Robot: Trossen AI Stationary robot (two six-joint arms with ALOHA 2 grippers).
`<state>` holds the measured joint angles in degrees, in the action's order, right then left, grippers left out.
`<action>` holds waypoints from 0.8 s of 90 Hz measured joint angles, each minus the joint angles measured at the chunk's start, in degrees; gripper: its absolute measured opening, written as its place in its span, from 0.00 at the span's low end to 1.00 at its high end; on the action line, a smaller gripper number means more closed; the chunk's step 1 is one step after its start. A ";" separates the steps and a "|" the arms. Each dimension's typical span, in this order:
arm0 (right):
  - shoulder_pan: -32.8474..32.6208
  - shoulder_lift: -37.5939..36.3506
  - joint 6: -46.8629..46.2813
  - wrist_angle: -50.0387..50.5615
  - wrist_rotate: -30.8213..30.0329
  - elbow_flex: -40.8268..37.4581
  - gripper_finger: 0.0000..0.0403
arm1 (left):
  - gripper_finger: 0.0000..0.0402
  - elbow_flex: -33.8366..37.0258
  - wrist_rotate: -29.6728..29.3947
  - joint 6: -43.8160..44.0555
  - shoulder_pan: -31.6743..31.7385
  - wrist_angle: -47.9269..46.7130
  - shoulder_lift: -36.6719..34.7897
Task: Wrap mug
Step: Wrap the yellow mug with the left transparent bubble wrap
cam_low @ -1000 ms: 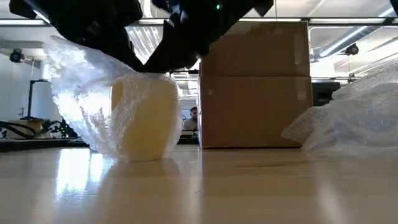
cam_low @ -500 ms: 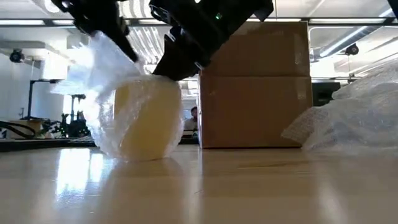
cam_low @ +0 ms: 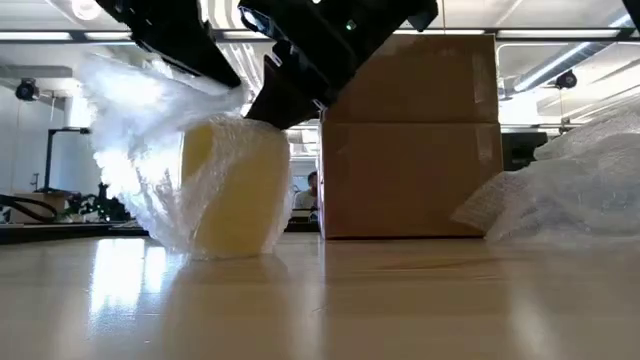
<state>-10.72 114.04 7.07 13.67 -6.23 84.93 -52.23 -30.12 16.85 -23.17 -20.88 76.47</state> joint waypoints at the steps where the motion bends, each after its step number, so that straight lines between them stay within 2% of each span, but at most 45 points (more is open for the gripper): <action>1: 0.00 -0.13 0.11 0.57 -0.01 0.26 0.00 | 0.21 0.14 -0.01 -0.03 0.09 0.00 0.01; 21: -0.09 -1.38 1.31 18.38 0.21 8.13 0.00 | 0.41 1.86 0.00 -0.01 0.23 2.03 0.14; 33: -0.22 -1.42 1.95 14.12 0.17 9.28 0.00 | 0.47 3.57 0.07 -0.85 0.54 6.95 0.14; 52: -0.02 1.49 1.30 6.23 -0.78 7.14 0.00 | 0.49 4.47 1.05 -1.70 0.45 5.98 0.23; 61: -0.11 3.40 1.00 5.53 -3.80 7.15 0.00 | 0.47 4.43 0.85 -1.73 0.53 7.42 0.25; 72: 0.06 3.19 1.61 9.12 -4.52 7.33 0.00 | 0.44 4.00 0.74 -2.33 0.60 8.07 0.14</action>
<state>-10.67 117.23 8.68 22.79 -10.75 92.27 -48.23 -29.38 14.52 -22.57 -12.81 76.62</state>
